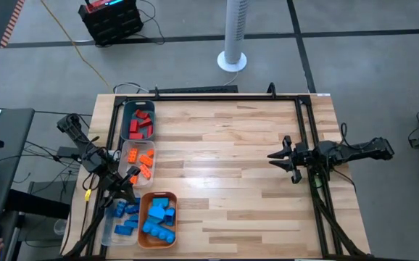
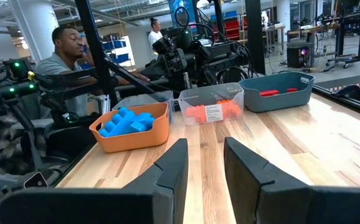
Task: Sort blocks
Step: Return to Home Position
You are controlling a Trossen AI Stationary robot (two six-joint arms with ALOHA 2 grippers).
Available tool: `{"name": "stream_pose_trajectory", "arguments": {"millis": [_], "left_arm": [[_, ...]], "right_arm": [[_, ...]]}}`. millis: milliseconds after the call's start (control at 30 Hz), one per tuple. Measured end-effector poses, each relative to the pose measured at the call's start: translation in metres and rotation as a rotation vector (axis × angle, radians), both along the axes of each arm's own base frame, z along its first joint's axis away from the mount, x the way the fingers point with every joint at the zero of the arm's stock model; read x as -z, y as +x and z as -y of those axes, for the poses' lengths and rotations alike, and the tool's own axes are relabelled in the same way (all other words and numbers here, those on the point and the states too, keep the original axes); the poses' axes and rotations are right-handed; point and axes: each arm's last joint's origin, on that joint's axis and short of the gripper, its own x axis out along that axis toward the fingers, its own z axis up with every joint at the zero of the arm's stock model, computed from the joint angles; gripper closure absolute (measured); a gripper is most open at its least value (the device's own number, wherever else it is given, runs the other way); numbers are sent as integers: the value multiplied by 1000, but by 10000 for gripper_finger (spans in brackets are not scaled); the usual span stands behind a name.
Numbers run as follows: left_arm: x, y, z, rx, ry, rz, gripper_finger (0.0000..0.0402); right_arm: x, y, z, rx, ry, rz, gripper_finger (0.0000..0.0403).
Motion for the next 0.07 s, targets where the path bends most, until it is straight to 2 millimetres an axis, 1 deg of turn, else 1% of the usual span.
{"name": "stream_pose_trajectory", "arguments": {"millis": [67], "left_arm": [[0, 0, 0, 0, 0, 0, 397]], "right_arm": [[0, 0, 0, 0, 0, 0, 294]]}}
